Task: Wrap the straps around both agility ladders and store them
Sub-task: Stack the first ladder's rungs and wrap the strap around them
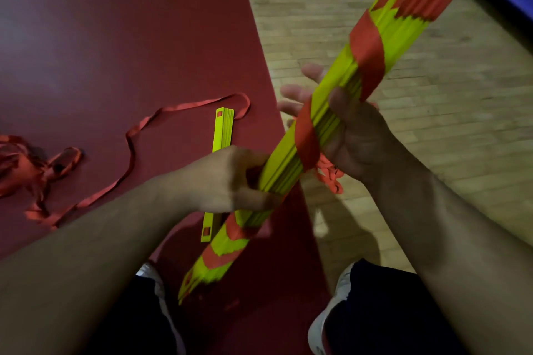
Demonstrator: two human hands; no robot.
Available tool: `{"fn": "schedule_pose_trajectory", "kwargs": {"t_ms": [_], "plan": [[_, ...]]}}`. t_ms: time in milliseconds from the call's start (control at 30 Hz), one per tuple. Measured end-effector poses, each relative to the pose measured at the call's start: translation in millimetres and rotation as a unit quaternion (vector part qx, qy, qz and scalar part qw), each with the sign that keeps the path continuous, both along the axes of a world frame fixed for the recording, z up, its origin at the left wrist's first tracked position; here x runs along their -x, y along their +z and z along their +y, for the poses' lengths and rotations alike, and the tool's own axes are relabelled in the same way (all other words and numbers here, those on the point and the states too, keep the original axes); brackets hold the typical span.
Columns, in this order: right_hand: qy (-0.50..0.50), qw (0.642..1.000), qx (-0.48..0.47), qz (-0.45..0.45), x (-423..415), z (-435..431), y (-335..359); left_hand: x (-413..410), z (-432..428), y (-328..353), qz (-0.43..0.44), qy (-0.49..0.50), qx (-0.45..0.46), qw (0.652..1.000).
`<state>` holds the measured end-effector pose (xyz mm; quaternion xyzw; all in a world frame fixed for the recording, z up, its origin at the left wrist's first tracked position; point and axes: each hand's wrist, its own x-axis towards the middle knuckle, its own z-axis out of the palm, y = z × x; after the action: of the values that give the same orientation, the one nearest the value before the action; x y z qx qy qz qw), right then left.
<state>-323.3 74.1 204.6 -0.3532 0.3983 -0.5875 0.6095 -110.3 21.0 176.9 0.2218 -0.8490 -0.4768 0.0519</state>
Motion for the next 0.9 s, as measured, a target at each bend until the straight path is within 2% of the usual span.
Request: {"fn": "schedule_pose_trajectory", "kwargs": {"t_ms": [67, 133, 233, 333, 400, 467, 533, 600, 667, 733, 767, 833, 900], "plan": [[0.023, 0.999, 0.004, -0.024, -7.3, 0.2, 4.2, 2.9, 4.4, -0.3, 0.001, -0.034, 0.002, 0.999], [-0.002, 1.0, -0.013, -0.025, -13.1, -0.1, 11.8, 7.6, 7.3, -3.0, -0.009, -0.04, 0.034, 0.999], [-0.114, 0.988, -0.067, 0.077, -16.7, -3.4, 19.5, 10.2, 10.2, -7.4, -0.027, -0.018, 0.041, 0.999], [-0.237, 0.945, -0.156, 0.163, -15.4, -13.9, 16.7, 9.8, 14.4, -12.6, -0.06, 0.003, 0.079, 0.995], [-0.263, 0.925, -0.198, 0.188, -18.5, -15.4, 18.3, 14.9, 24.3, -18.6, -0.116, 0.019, 0.154, 0.981], [-0.242, 0.928, -0.216, 0.184, -15.2, -14.1, 19.7, 21.8, 32.6, -22.9, -0.135, 0.032, 0.21, 0.968], [-0.194, 0.957, -0.182, 0.118, -10.3, -13.3, 22.6, 20.6, 28.8, -22.8, -0.106, 0.037, 0.145, 0.983], [-0.119, 0.986, -0.095, 0.074, -1.6, -10.5, 21.1, 14.5, 18.3, -21.0, -0.066, 0.004, 0.01, 0.998], [-0.04, 0.997, -0.038, 0.051, 6.1, -5.6, 19.1, 9.9, 14.1, -16.0, -0.056, -0.044, -0.081, 0.994], [0.036, 0.999, -0.007, -0.01, 6.9, -4.3, 18.8, 10.5, 17.8, -16.4, -0.05, -0.078, -0.099, 0.991], [0.042, 0.998, 0.001, -0.036, 5.4, -3.7, 18.6, 11.6, 20.3, -16.3, -0.045, -0.079, -0.099, 0.991], [-0.002, 0.998, -0.022, -0.052, 0.8, -4.6, 24.8, 12.9, 22.3, -18.8, -0.035, -0.057, -0.073, 0.995], [-0.071, 0.995, -0.065, -0.014, -2.2, -7.9, 30.9, 11.8, 19.9, -22.1, -0.029, -0.025, -0.003, 0.999]]}}
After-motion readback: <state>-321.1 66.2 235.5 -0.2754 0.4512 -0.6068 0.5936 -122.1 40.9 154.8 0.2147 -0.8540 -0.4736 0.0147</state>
